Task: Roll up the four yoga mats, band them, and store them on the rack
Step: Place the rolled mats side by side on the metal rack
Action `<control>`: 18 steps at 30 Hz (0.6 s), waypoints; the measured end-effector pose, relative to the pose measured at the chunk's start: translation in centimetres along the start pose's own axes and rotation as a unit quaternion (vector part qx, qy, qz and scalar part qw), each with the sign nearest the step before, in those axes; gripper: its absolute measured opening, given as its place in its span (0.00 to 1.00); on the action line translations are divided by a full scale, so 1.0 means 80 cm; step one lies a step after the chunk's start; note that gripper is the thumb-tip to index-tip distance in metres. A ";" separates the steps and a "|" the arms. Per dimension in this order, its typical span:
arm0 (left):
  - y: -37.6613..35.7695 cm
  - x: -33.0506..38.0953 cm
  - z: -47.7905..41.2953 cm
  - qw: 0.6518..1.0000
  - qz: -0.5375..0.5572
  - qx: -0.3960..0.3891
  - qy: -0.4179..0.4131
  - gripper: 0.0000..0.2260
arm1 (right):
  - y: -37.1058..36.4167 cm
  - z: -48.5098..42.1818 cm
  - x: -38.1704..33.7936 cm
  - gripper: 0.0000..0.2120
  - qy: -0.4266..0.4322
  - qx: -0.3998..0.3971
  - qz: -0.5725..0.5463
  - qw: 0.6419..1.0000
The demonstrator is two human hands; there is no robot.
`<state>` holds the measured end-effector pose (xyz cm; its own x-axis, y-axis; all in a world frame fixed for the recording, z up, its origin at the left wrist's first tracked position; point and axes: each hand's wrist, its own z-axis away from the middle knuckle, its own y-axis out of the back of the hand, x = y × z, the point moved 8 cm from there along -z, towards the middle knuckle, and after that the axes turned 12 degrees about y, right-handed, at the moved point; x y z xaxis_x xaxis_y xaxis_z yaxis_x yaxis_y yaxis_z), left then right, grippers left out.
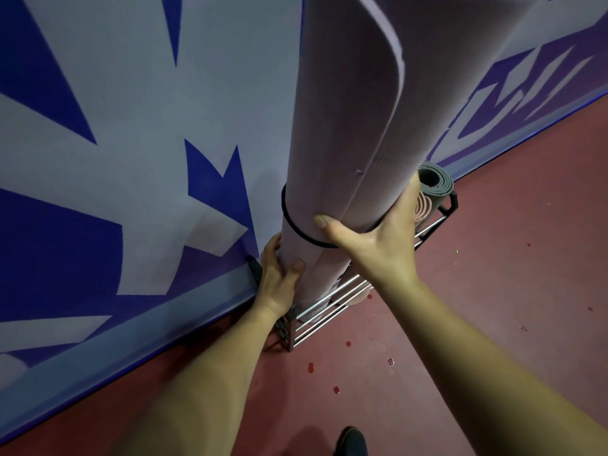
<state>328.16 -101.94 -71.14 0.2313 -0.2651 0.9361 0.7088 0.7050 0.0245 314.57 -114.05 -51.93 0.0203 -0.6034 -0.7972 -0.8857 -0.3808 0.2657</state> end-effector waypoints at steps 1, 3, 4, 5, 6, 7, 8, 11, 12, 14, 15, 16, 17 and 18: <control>0.000 -0.007 0.000 1.000 0.001 0.002 0.009 0.33 | -0.004 0.001 0.000 0.61 0.002 -0.010 0.004 1.000; 0.001 -0.016 -0.003 1.000 0.001 0.006 0.020 0.34 | -0.013 0.001 -0.001 0.61 0.008 -0.025 0.006 1.000; 0.002 -0.018 -0.003 1.000 0.003 0.005 0.023 0.35 | -0.017 0.000 0.000 0.61 0.009 -0.025 0.005 1.000; 0.004 -0.017 -0.003 1.000 0.002 0.004 0.023 0.35 | -0.019 -0.002 0.001 0.61 0.008 -0.022 0.005 1.000; 0.007 -0.015 -0.003 1.000 -0.005 0.002 0.022 0.35 | -0.019 -0.003 0.003 0.61 0.007 -0.018 0.004 1.000; 0.011 -0.013 -0.004 1.000 -0.017 -0.001 0.022 0.34 | -0.019 -0.005 0.005 0.60 0.008 -0.015 0.002 1.000; 0.015 -0.010 -0.005 0.999 -0.034 -0.009 0.018 0.34 | -0.017 -0.005 0.007 0.60 0.007 -0.012 0.000 1.000; 0.025 -0.007 -0.007 0.997 -0.041 -0.062 0.013 0.41 | -0.016 -0.001 0.010 0.59 0.013 -0.009 0.003 1.000; 0.027 -0.008 -0.007 0.996 -0.022 -0.079 0.025 0.41 | -0.018 0.002 0.010 0.59 0.016 -0.013 0.005 1.000; 0.027 0.004 -0.001 0.995 0.017 -0.095 0.029 0.39 | -0.022 0.006 0.013 0.59 0.019 -0.021 0.006 1.000; 0.025 0.017 0.002 0.996 0.026 -0.088 0.016 0.40 | -0.023 0.007 0.016 0.58 0.018 -0.024 0.003 1.000; 0.022 0.034 0.004 0.996 0.030 -0.078 -0.006 0.43 | -0.024 0.008 0.020 0.58 0.016 -0.025 0.000 1.000; 0.020 0.052 0.006 0.997 0.033 -0.064 -0.031 0.44 | -0.025 0.009 0.024 0.58 0.014 -0.028 -0.003 1.000; 0.020 0.070 0.007 0.997 0.038 -0.048 -0.054 0.46 | -0.027 0.011 0.028 0.58 0.013 -0.032 -0.005 0.999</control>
<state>330.21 -101.96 -65.70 0.2181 -0.1378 0.9661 0.7530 0.6536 -0.0768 316.10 -113.94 -54.78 0.0409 -0.6167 -0.7861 -0.8543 -0.4297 0.2926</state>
